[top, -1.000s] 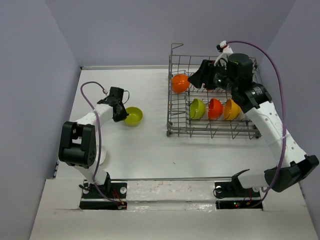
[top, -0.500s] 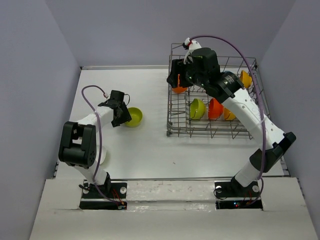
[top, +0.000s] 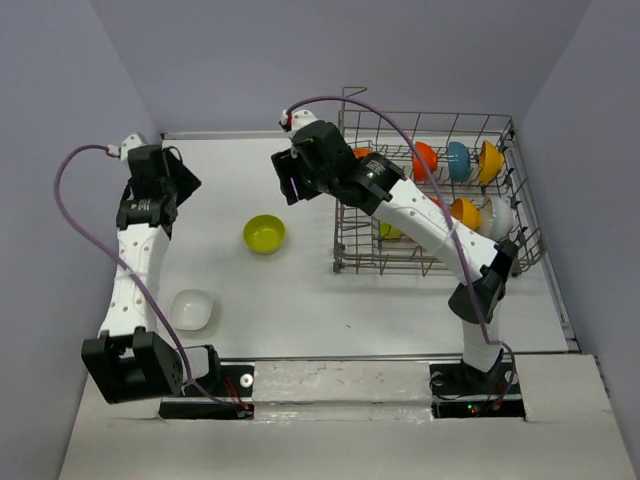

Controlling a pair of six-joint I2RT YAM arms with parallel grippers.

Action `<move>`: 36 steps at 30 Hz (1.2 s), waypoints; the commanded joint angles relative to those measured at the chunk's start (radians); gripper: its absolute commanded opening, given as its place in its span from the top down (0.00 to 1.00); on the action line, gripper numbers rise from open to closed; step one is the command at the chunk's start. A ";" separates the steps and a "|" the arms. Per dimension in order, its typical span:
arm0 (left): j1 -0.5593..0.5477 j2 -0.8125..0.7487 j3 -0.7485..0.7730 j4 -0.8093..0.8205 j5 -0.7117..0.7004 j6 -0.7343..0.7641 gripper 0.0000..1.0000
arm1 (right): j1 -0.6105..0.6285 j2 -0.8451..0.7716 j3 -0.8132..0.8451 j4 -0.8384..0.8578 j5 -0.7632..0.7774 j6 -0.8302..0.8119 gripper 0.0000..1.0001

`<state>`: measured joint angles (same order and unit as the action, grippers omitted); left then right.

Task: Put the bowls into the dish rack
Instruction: Pick up the bowl from the corner of the board.

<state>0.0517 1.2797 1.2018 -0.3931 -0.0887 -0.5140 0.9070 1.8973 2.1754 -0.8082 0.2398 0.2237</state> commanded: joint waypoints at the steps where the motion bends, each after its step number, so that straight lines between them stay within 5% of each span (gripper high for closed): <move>1: 0.086 -0.115 0.015 0.029 0.011 -0.006 0.35 | 0.068 0.102 0.095 0.000 0.090 -0.066 0.34; 17: 0.116 -0.238 0.064 0.042 0.083 0.005 0.34 | 0.147 0.448 0.116 0.210 0.052 -0.153 0.37; 36: 0.116 -0.246 0.059 0.042 0.124 0.014 0.35 | 0.176 0.585 0.149 0.244 0.042 -0.144 0.38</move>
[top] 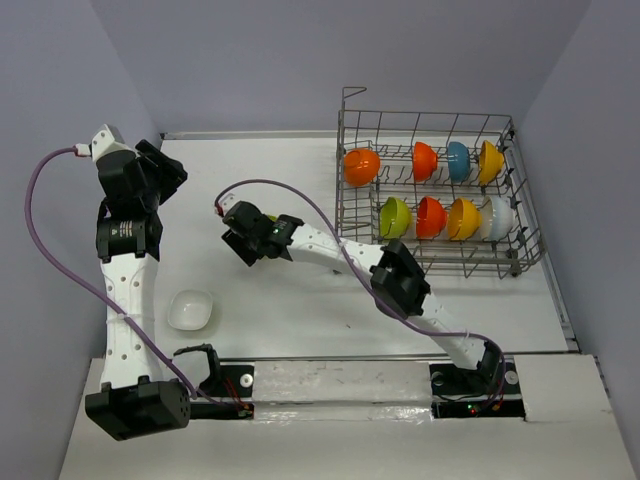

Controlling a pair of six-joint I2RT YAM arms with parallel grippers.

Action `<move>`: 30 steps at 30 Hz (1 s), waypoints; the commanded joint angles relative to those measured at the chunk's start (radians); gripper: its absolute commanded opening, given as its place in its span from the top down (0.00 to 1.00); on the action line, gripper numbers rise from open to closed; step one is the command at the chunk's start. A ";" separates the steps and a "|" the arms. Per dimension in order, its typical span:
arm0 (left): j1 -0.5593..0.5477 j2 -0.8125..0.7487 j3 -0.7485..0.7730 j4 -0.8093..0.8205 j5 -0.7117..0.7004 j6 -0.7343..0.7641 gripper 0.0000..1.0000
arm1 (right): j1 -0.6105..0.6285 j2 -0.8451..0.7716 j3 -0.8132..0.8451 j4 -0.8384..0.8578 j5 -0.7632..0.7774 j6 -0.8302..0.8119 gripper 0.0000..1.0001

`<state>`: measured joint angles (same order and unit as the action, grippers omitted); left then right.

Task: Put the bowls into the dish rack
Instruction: Pick up the bowl from the corner of the board.

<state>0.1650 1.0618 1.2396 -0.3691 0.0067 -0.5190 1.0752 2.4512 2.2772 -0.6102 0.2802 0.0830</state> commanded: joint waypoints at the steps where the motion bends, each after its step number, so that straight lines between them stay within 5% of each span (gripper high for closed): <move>1: 0.002 -0.028 0.020 0.016 0.029 0.020 0.35 | 0.008 0.035 0.048 0.049 0.007 -0.005 0.40; 13: 0.004 -0.029 0.009 0.019 0.038 0.025 0.35 | 0.008 0.084 0.076 0.078 0.048 -0.015 0.55; 19: 0.002 -0.031 0.001 0.022 0.038 0.025 0.35 | 0.008 0.078 0.073 0.079 0.063 -0.015 0.81; 21: 0.002 -0.031 -0.002 0.024 0.039 0.024 0.36 | 0.008 0.059 0.071 0.078 0.074 -0.014 0.99; 30: 0.002 -0.026 -0.008 0.038 0.049 0.017 0.36 | 0.008 -0.196 0.074 0.082 0.031 0.008 0.99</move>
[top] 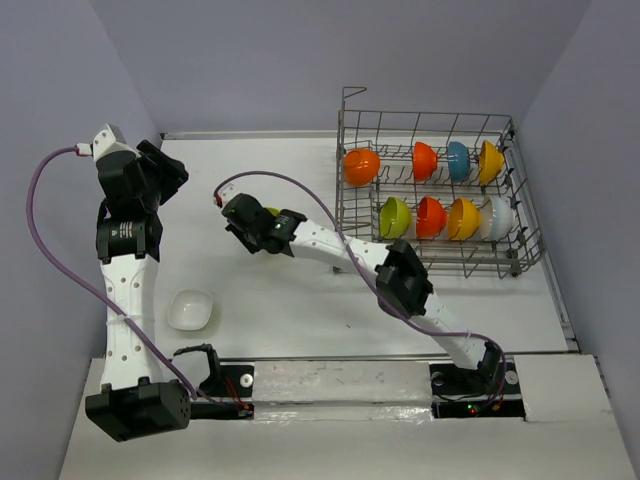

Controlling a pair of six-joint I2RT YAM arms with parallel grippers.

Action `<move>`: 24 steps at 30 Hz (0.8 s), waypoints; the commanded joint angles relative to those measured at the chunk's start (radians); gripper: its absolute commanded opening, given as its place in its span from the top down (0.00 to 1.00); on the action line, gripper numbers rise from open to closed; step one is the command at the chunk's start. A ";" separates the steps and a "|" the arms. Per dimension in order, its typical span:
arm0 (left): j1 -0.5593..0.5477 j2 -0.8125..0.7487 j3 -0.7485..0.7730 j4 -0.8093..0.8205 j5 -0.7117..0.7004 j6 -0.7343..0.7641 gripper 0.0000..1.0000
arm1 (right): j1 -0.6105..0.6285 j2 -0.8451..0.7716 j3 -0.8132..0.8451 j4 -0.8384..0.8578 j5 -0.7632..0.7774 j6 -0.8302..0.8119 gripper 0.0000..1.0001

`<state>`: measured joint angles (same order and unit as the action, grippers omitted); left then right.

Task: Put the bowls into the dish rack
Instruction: Pick up the bowl from the corner of the board, then turn the bowl upside down over the dish rack.

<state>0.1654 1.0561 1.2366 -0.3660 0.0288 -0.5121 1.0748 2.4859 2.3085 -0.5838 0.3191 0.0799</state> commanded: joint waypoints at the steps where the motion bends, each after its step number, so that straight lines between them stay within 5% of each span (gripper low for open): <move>1: 0.003 -0.019 -0.003 0.036 0.031 0.009 0.36 | 0.008 -0.296 0.039 0.058 -0.005 0.012 0.99; 8: 0.002 0.002 -0.014 0.084 0.086 -0.009 0.37 | -0.003 -0.553 -0.035 0.082 0.098 0.014 0.99; 13: -0.023 0.041 -0.014 0.114 0.122 -0.020 0.38 | -0.168 -0.769 -0.190 0.159 0.098 0.066 0.99; 24: -0.469 0.315 0.197 0.114 -0.070 -0.026 0.38 | -0.658 -0.975 -0.539 0.324 -0.309 0.355 0.99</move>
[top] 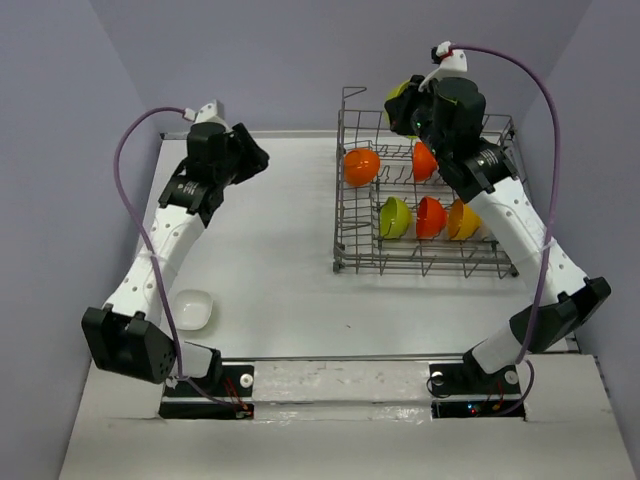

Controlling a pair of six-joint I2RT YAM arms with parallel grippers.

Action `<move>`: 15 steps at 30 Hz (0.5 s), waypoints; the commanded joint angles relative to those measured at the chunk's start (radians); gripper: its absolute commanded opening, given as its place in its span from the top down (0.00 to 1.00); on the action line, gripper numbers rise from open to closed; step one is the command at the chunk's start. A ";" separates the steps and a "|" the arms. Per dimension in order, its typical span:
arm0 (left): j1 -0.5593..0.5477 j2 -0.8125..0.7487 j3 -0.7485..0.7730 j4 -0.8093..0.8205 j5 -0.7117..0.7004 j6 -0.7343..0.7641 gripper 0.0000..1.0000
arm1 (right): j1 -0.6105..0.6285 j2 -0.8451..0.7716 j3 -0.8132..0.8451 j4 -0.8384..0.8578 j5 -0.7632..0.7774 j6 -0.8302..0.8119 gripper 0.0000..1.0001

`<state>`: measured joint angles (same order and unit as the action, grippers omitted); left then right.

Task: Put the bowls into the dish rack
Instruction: Turn the bowl upside down over the dish rack.

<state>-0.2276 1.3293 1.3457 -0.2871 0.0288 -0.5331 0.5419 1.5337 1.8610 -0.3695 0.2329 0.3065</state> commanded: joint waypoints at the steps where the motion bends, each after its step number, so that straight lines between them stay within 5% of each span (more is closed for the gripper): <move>1: -0.128 0.057 0.101 0.035 -0.081 -0.005 0.38 | -0.160 -0.023 -0.121 0.157 -0.292 0.191 0.99; 9: -0.334 0.217 0.207 0.036 -0.148 0.007 0.39 | -0.292 -0.012 -0.336 0.398 -0.578 0.362 0.99; 15: -0.432 0.297 0.225 0.017 -0.193 0.005 0.39 | -0.303 -0.007 -0.387 0.487 -0.635 0.419 0.99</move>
<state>-0.6247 1.5887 1.5238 -0.2760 -0.1154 -0.5331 0.2420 1.5478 1.4845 -0.0799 -0.3073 0.6571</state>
